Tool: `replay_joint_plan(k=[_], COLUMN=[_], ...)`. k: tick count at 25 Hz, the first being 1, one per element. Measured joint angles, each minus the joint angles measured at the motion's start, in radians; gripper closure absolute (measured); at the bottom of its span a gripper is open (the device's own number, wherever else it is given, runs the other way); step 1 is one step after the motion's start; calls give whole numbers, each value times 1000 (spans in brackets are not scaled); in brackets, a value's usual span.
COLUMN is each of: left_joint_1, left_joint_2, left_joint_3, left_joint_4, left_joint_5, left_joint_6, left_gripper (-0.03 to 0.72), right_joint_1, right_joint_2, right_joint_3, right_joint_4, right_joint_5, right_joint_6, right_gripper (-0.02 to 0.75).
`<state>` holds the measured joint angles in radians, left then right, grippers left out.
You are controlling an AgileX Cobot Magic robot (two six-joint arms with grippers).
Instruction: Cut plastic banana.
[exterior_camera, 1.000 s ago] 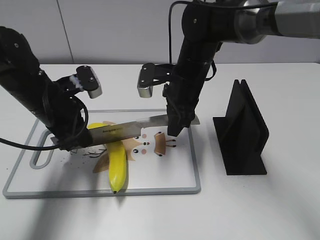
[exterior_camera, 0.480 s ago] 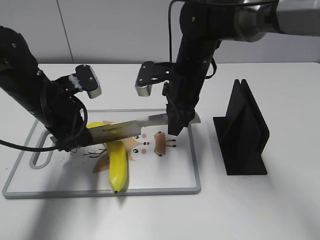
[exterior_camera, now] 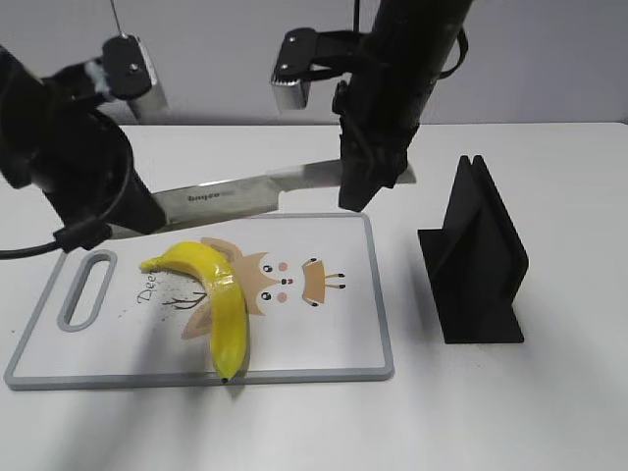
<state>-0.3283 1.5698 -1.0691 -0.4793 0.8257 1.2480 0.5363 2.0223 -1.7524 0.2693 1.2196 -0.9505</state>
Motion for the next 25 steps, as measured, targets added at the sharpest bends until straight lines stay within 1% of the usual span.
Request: replay_joint_plan(k=[5, 9, 11, 12, 14, 16, 18, 19, 21, 24, 25], left_joint_1=[0, 0, 0, 1, 3, 4, 4, 4, 4, 4, 4], left_joint_2=[-118, -136, -136, -136, -136, -137, -137, -137, -137, -137, -137], left_joint_3=[-1, -1, -1, -1, -1, -1, -1, -1, -1, -1, -1], left_joint_4=[5, 13, 13, 10, 8, 6, 3, 0, -7, -13, -14], left_joint_5=[48, 49, 47, 44, 31, 21, 11, -3, -47, -142, -187], left_joint_6=[-6, -6, -9, -15, -24, -28, -29, -29, -29, -57, -76], left_gripper=[691, 691, 668, 636, 534, 391, 231, 167, 103, 73, 70], right_joint_1=[4, 4, 4, 4, 4, 2, 0, -1, -1, -4, -7], right_joint_2=[-61, -66, -66, -66, -66, -66, -66, -66, -66, -66, -66], right_joint_3=[0, 0, 0, 0, 0, 0, 0, 0, 0, 0, 0], right_joint_4=[22, 28, 28, 28, 24, 22, 17, 16, 14, 5, -4], right_joint_5=[15, 15, 15, 15, 15, 15, 15, 15, 15, 11, 6], right_joint_6=[-1, -3, -4, -3, 5, 14, 18, 18, 26, 48, 55], right_gripper=[484, 483, 483, 483, 485, 491, 499, 505, 517, 552, 552])
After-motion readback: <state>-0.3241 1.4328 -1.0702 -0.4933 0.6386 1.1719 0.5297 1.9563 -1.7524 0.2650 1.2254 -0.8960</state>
